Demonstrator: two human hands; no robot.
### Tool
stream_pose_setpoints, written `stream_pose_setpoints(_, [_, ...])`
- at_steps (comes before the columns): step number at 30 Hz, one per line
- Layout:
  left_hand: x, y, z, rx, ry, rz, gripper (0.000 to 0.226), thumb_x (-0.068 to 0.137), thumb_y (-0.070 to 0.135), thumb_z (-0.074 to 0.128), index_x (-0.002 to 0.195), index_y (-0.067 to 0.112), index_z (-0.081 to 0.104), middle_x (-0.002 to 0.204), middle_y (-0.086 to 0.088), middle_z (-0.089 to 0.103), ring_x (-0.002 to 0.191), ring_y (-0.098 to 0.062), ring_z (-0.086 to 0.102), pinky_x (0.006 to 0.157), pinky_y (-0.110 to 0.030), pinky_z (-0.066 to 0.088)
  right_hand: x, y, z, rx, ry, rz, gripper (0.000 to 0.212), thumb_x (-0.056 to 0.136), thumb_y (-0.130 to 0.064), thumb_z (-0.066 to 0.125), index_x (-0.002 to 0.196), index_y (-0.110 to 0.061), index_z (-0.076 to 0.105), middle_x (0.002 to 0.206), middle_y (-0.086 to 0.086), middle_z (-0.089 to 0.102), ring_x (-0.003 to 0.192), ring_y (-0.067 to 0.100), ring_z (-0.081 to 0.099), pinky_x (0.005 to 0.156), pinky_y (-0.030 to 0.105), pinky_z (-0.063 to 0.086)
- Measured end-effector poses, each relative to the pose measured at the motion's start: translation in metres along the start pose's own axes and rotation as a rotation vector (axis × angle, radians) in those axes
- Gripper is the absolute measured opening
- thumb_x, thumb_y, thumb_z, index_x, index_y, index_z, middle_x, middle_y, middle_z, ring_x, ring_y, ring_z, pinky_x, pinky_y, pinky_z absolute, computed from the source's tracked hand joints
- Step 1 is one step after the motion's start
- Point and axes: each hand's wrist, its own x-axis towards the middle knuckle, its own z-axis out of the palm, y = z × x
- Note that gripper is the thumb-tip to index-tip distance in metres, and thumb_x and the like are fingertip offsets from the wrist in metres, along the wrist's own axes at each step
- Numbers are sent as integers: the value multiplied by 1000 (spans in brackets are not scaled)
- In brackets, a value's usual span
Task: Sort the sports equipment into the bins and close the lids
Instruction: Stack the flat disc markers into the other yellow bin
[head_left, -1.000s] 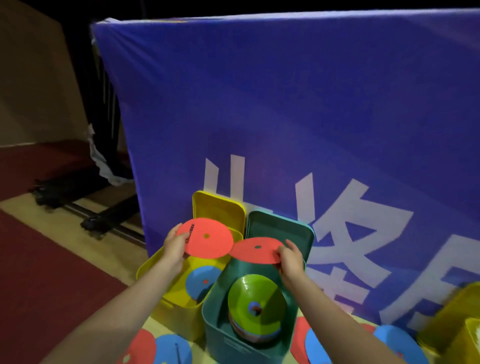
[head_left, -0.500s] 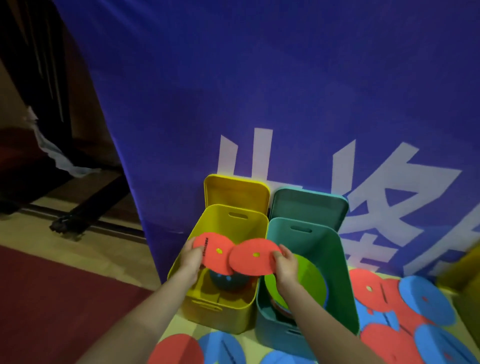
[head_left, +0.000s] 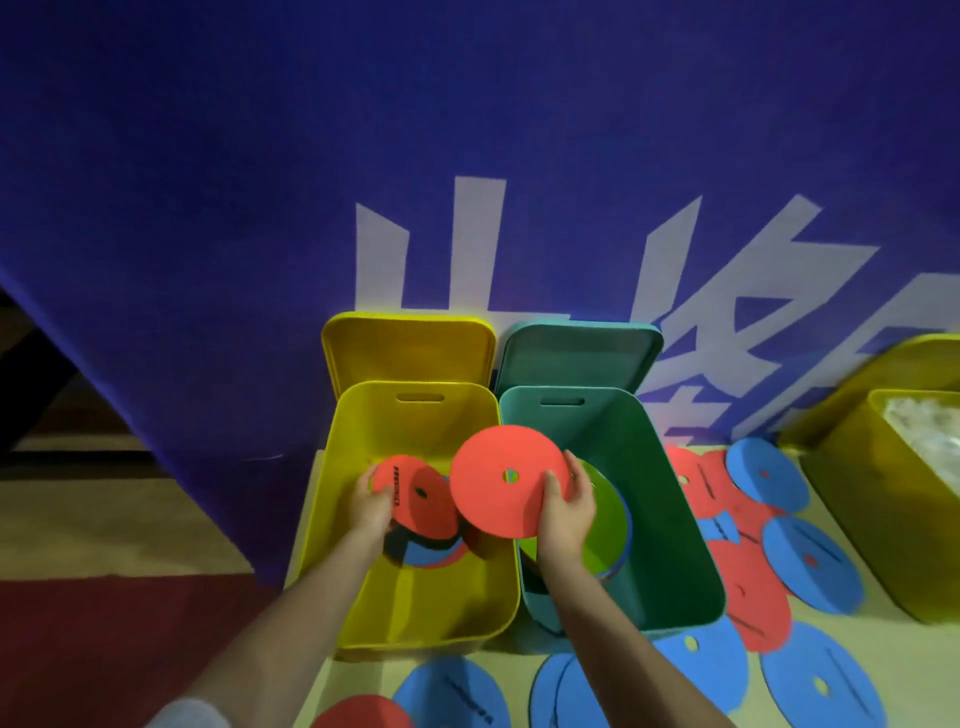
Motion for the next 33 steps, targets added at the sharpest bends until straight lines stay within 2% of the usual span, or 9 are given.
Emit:
stream_pose_setpoints(6, [21, -24, 2, 162, -8, -11, 19, 94, 9, 51, 102, 26, 52, 113, -16, 63, 98, -32, 61, 89, -55, 51, 6, 0, 3, -1, 41, -12, 38, 91, -1, 57, 129, -8, 57, 125, 3, 55, 116, 12, 48, 94, 20, 36])
stream_pose_setpoints(8, [21, -24, 3, 210, -69, -33, 25, 94, 7, 50, 117, 17, 53, 125, -17, 59, 108, -33, 58, 97, -50, 47, 5, -1, 4, -7, 39, -16, 38, 92, -2, 57, 129, -7, 57, 126, 4, 55, 117, 12, 49, 95, 22, 36])
stream_pose_setpoints(12, [16, -14, 2, 547, -129, -66, 70, 96, 29, 51, 153, 14, 12, 154, -18, 26, 140, -34, 29, 112, -42, 27, 2, -4, 6, -47, 39, -20, 37, 92, -2, 56, 128, -9, 57, 129, 8, 55, 119, 18, 51, 98, 25, 37])
stream_pose_setpoints(15, [1, 17, -6, 584, -99, 154, 65, 96, 27, 52, 151, 17, 21, 155, -18, 22, 142, -34, 21, 115, -44, 21, -4, -14, 7, -102, -12, -89, 35, 92, -3, 56, 126, -12, 57, 127, 8, 57, 118, 21, 52, 100, 28, 39])
stream_pose_setpoints(18, [-26, 60, -30, 470, -119, 587, 47, 94, 13, 52, 140, 15, 44, 143, -12, 42, 133, -27, 38, 109, -37, 31, -13, -31, 18, -223, -121, -242, 34, 93, -6, 54, 126, -14, 56, 124, 5, 59, 110, 13, 53, 94, 23, 39])
stream_pose_setpoints(21, [-44, 84, -65, 627, 20, 895, 45, 87, 21, 47, 130, 12, 56, 132, -11, 52, 125, -27, 44, 105, -36, 34, -21, -39, 46, -390, -282, -343, 38, 93, -6, 53, 131, -10, 53, 125, 9, 60, 109, 16, 54, 89, 17, 36])
stream_pose_setpoints(24, [-36, 78, -94, 766, 80, 715, 51, 94, 23, 45, 144, 12, 40, 144, -14, 42, 133, -32, 37, 108, -43, 33, -32, -27, 82, -637, -511, -395, 48, 93, -5, 49, 140, -8, 43, 128, 17, 59, 116, 32, 56, 92, 29, 40])
stream_pose_setpoints(27, [-32, 55, -106, 710, -92, 505, 49, 101, 25, 38, 149, 16, 30, 146, -13, 43, 130, -29, 45, 104, -41, 39, -42, -4, 107, -790, -649, -401, 51, 95, -7, 45, 145, -8, 37, 134, 17, 55, 123, 34, 51, 98, 32, 38])
stream_pose_setpoints(33, [-36, 40, -103, 662, 27, 630, 43, 101, 30, 37, 144, 29, 38, 134, -4, 57, 115, -25, 58, 85, -40, 51, -31, 40, 118, -708, -478, -77, 51, 92, 0, 44, 142, -6, 39, 134, 21, 53, 124, 35, 49, 103, 35, 36])
